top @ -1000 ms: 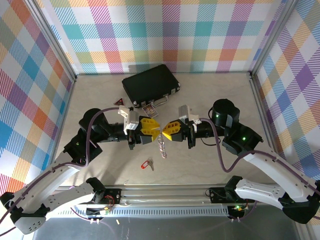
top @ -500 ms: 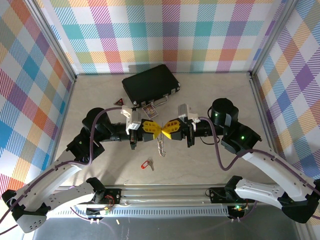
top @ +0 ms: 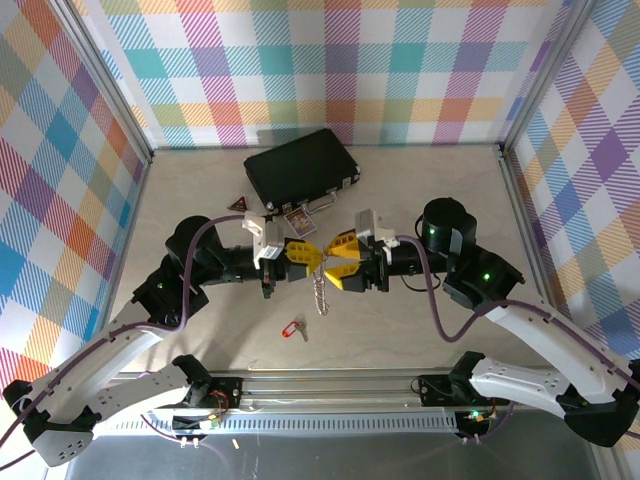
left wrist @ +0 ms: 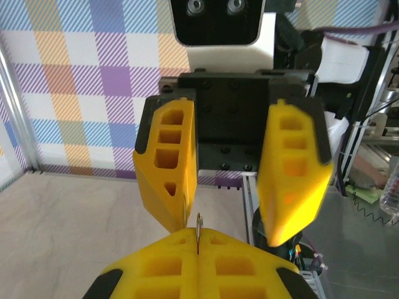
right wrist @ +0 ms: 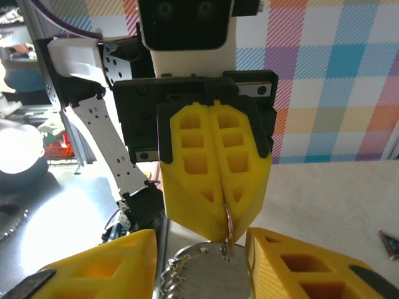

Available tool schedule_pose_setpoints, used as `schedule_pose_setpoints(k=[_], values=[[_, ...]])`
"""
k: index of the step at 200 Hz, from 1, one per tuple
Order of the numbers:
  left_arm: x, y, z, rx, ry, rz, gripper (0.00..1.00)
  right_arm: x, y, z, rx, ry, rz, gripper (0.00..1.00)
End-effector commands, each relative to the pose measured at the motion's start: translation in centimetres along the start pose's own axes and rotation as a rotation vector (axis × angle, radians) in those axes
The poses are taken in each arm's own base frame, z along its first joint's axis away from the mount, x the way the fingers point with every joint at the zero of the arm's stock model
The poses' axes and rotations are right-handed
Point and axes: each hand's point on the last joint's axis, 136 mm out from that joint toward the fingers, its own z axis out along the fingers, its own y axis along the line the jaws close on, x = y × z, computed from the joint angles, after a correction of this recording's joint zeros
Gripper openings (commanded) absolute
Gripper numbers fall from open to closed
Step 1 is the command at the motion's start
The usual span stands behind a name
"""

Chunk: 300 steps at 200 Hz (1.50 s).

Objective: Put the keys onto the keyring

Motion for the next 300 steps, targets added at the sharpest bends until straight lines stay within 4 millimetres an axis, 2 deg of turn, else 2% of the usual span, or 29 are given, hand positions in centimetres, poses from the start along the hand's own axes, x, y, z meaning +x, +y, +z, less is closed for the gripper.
schedule_pose_setpoints(k=[1,35,67,106,138,176,180,203,221,262,300], values=[[-0.4,0.5,-0.5,-0.054,0.002,0.032,0.0,0.0,0.1,-0.9,0.04,0.028,0.019,0.51],[0.7,1.4,-0.8,-0.113,0.057,0.024,0.0,1.7,-0.7,-1.6,0.125,0.073,0.082,0.63],[1.3,1.9,-1.3,-0.157,0.083,0.004,0.0,3.2,-1.8,-2.4,0.224,0.111,0.213,0.74],[2.2,2.2,-1.8,-0.191,0.119,-0.022,0.0,7.6,-4.4,-3.2,0.409,0.217,0.361,0.79],[3.6,3.5,-2.0,-0.267,0.147,-0.064,0.0,10.9,-5.2,-2.8,0.46,0.284,0.486,0.8],[4.6,4.3,-2.5,-0.327,0.171,-0.107,0.0,15.0,-6.3,-1.8,0.511,0.373,0.628,0.8],[5.4,4.2,-2.6,-0.331,0.2,-0.128,0.0,15.5,-6.3,-1.7,0.514,0.385,0.642,0.8],[6.1,4.6,-3.1,-0.368,0.233,-0.166,0.0,17.6,-6.5,-0.7,0.506,0.434,0.708,0.8],[6.5,4.9,-3.5,-0.404,0.261,-0.202,0.0,19.3,-6.4,0.4,0.476,0.472,0.758,0.79],[5.9,3.9,-3.9,-0.376,0.192,-0.237,0.0,22.2,-6.5,3.3,0.382,0.508,0.825,0.76],[6.5,3.8,-4.4,-0.391,0.195,-0.242,0.0,25.3,-6.7,6.2,0.296,0.553,0.911,0.72]])
